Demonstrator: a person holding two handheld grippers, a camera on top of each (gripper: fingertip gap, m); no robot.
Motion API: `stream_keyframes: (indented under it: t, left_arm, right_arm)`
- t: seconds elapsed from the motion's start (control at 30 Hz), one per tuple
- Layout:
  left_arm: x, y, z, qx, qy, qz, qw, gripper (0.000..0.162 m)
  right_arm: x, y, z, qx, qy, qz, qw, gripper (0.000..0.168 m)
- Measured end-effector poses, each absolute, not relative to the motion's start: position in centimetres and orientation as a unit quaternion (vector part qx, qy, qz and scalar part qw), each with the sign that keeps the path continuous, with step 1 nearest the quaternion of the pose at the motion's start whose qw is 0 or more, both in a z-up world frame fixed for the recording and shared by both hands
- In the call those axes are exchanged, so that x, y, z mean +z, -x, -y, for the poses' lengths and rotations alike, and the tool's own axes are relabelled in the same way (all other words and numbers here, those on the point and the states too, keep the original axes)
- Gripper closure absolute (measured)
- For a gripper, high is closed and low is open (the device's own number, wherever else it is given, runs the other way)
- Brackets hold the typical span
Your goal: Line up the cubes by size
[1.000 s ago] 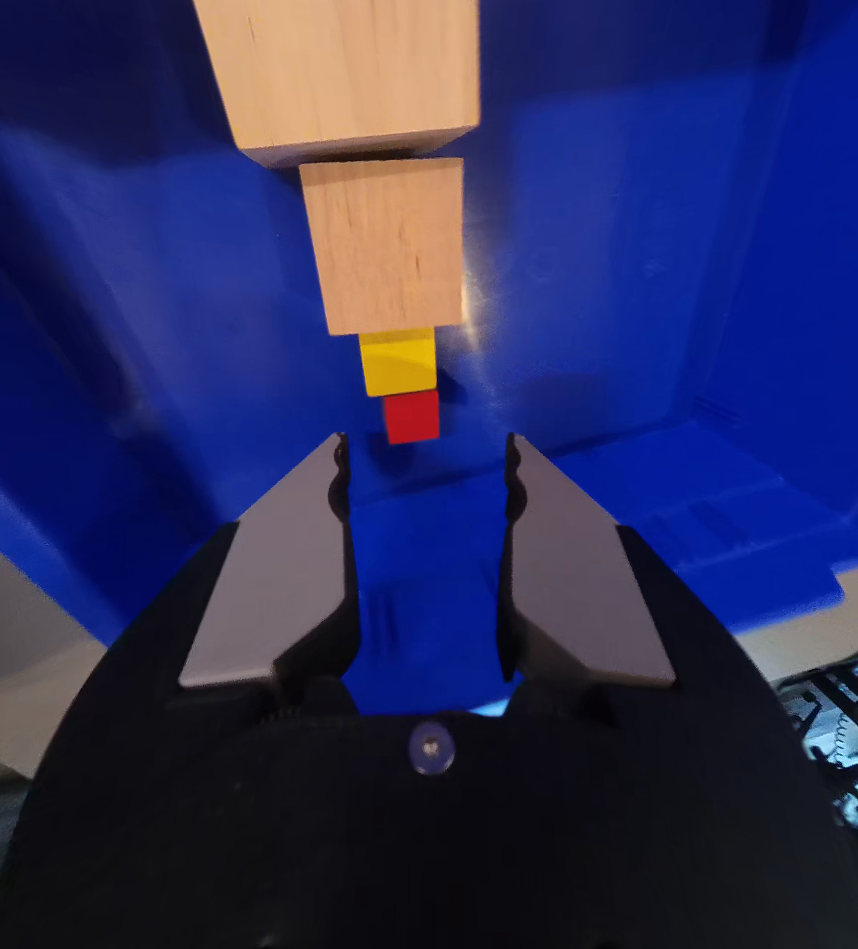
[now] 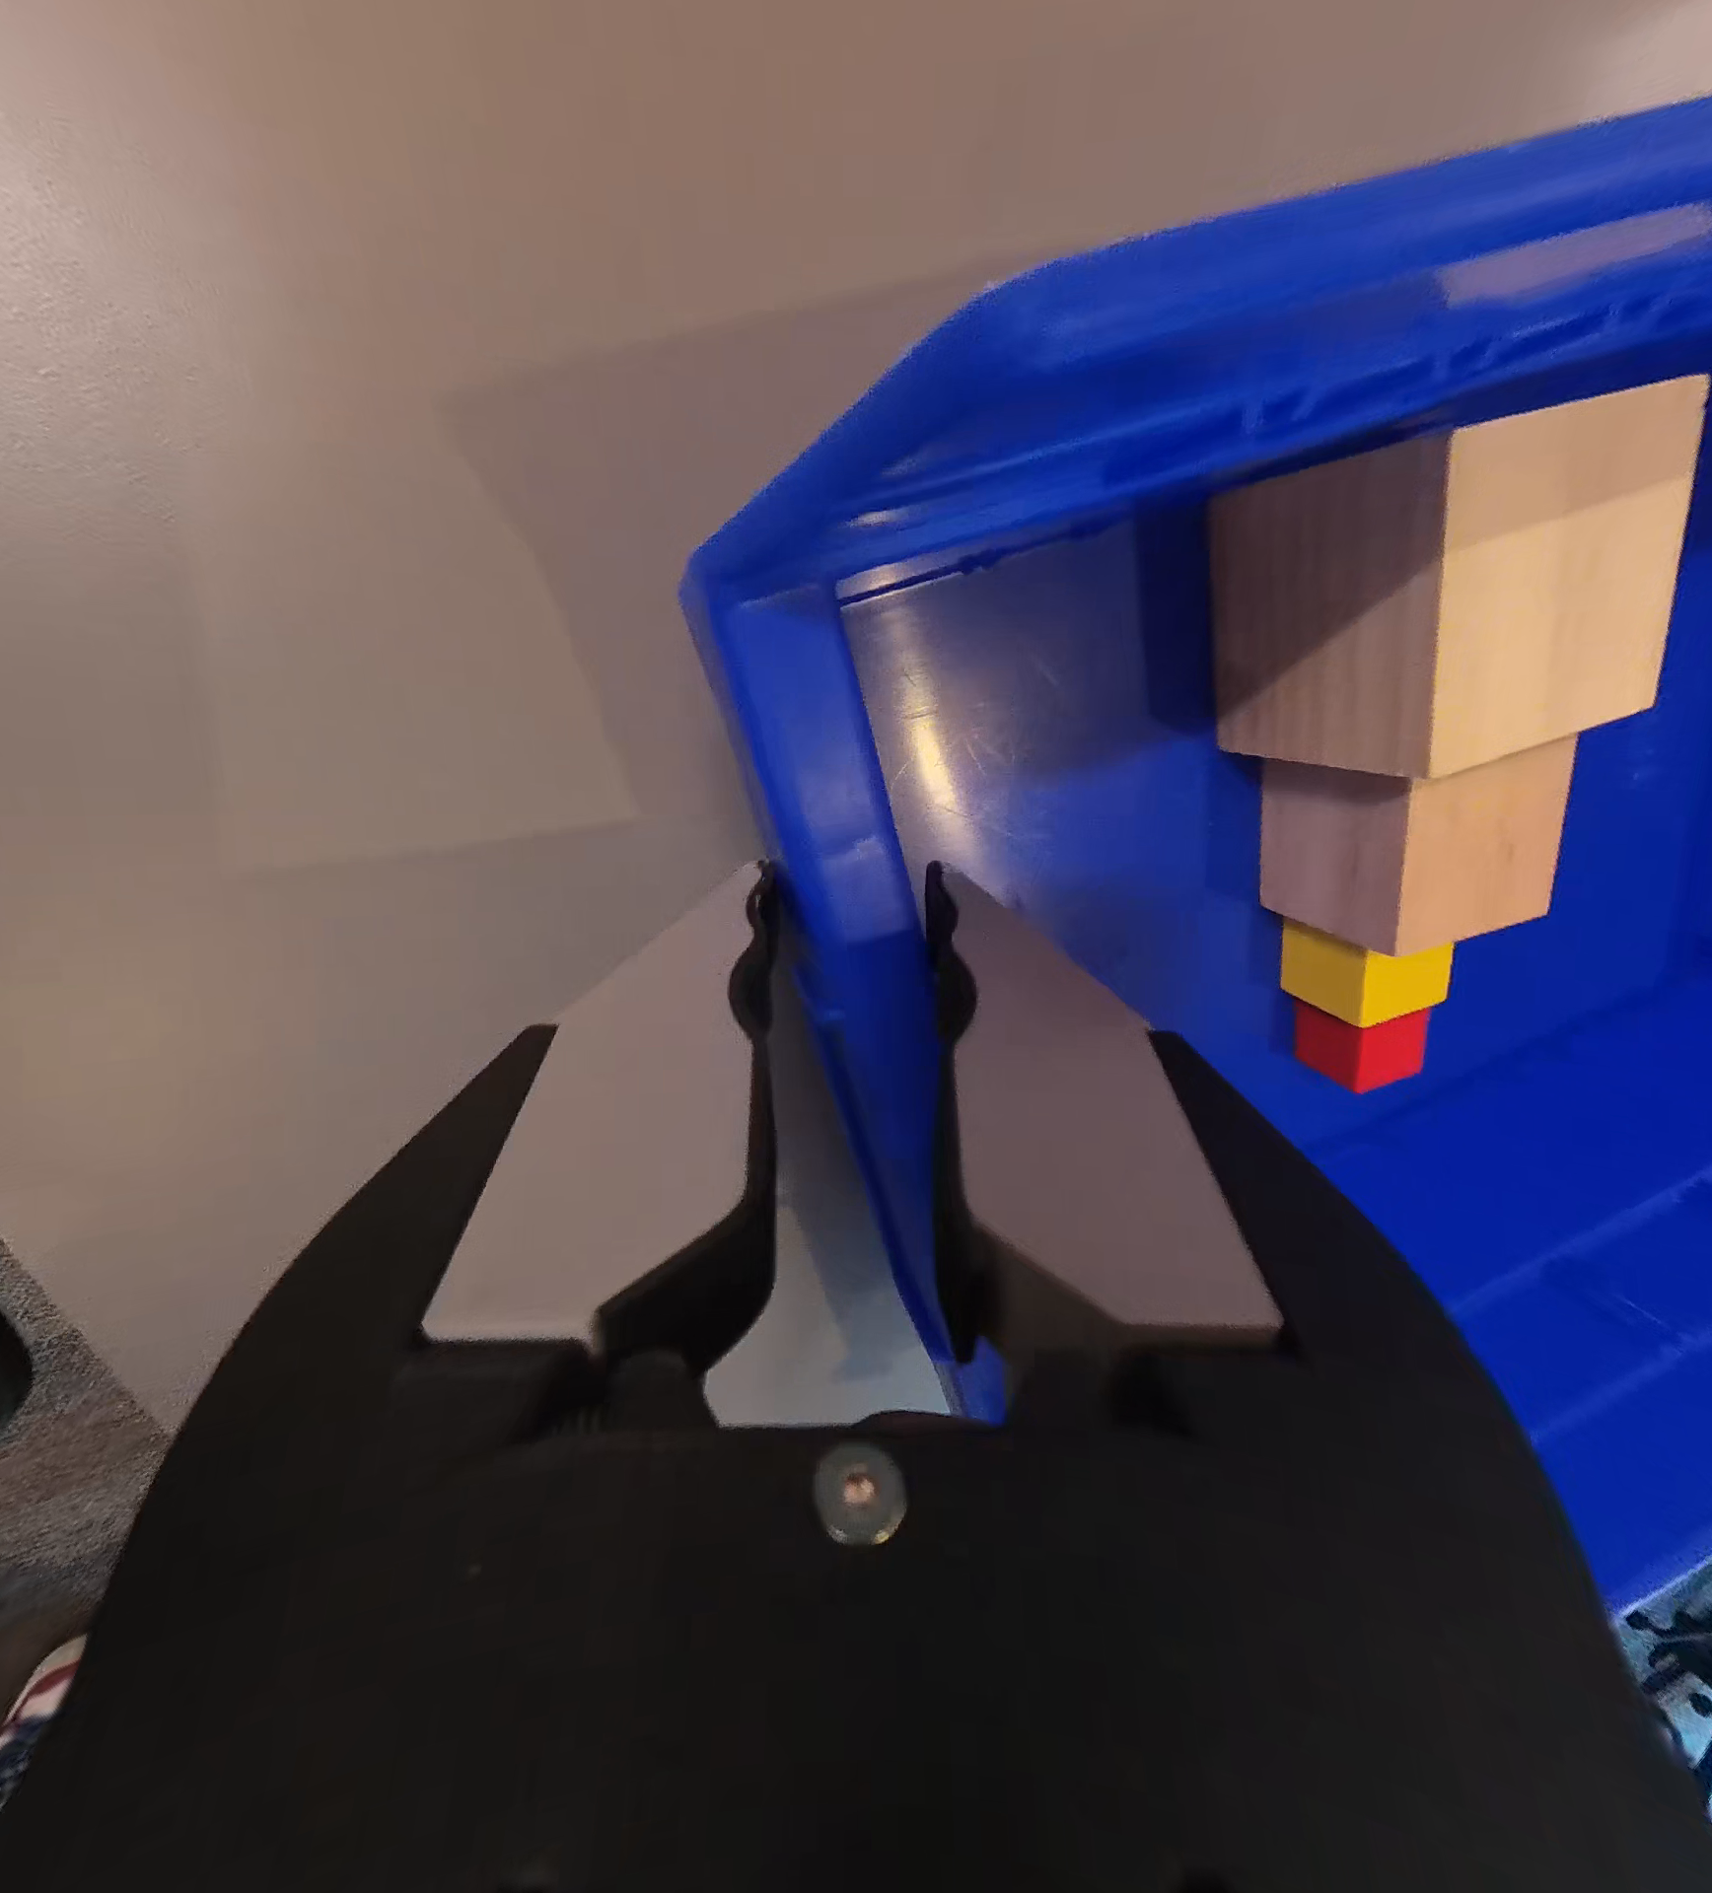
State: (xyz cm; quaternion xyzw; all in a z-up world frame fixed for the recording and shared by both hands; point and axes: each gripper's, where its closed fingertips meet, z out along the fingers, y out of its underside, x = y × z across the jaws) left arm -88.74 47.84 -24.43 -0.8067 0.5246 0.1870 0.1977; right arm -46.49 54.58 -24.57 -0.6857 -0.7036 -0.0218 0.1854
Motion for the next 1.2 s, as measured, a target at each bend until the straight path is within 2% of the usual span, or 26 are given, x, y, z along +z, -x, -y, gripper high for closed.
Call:
stream_keyframes:
  t: [0.2,0.37,0.53,0.73,1.03,1.2]
  left_arm:
    - [-22.7,86.7,-47.1,0.212,0.767,-0.523,0.304,0.135]
    - [-15.9,84.9,-48.3,0.174,0.749,-0.500,0.398,0.134]
    - [-11.1,84.0,-48.8,0.232,0.702,-0.534,0.410,0.135]
    - [-4.9,78.9,-46.9,0.196,0.692,-0.547,0.428,0.134]
    - [0.2,68.6,-44.5,0.204,0.636,-0.615,0.420,0.133]
    - [0.0,62.0,-44.7,0.201,0.623,-0.642,0.399,0.134]
  right_arm:
    - [-24.4,48.5,-51.2,-0.031,0.647,0.723,0.239,0.146]
    - [-24.2,53.8,-48.9,-0.016,0.622,0.739,0.260,0.145]
    - [-24.2,58.5,-46.6,0.002,0.579,0.774,0.258,0.145]
    - [-24.2,64.7,-43.9,0.017,0.532,0.807,0.256,0.145]
    - [-24.2,76.6,-40.5,0.036,0.479,0.839,0.256,0.144]
    - [-24.2,82.5,-40.1,0.017,0.481,0.839,0.254,0.144]
